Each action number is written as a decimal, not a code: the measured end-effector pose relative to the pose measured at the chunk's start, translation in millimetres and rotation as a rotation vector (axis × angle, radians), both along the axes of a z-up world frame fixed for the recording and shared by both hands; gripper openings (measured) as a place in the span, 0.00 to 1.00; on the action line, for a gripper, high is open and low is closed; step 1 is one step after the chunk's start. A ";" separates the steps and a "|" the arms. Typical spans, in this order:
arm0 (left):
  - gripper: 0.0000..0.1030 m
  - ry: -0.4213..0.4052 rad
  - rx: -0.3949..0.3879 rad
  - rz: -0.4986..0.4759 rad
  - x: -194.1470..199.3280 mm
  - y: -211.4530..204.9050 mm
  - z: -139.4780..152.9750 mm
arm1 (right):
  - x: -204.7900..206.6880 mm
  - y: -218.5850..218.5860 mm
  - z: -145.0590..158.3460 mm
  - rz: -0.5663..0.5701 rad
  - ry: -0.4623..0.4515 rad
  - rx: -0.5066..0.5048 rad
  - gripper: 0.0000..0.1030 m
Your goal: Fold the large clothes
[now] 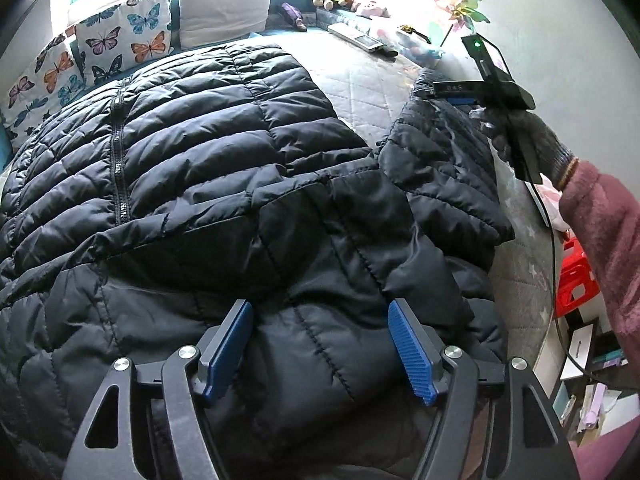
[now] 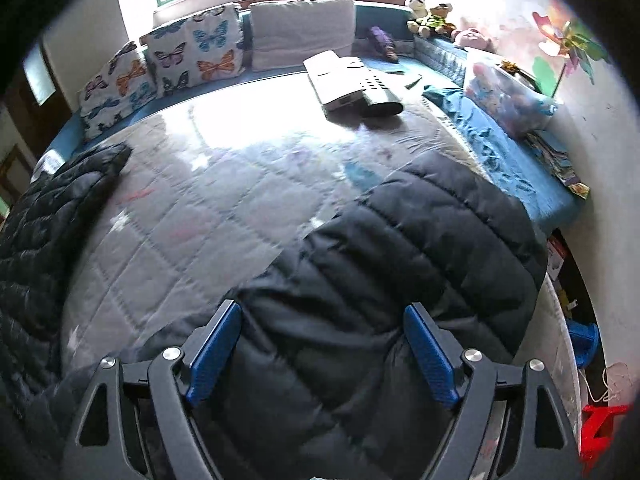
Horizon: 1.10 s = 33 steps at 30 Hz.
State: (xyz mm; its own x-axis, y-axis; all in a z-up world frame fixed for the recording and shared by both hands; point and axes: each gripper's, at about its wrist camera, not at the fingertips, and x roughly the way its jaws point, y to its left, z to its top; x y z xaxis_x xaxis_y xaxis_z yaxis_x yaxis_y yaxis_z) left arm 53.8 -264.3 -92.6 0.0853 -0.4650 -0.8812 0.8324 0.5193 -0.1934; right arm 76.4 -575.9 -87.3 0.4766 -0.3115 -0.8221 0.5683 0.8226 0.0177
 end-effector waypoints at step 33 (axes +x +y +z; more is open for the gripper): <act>0.77 0.011 0.013 0.005 0.3 -6.0 -2.4 | -69.1 -74.7 -4.3 -0.319 -0.100 0.179 0.97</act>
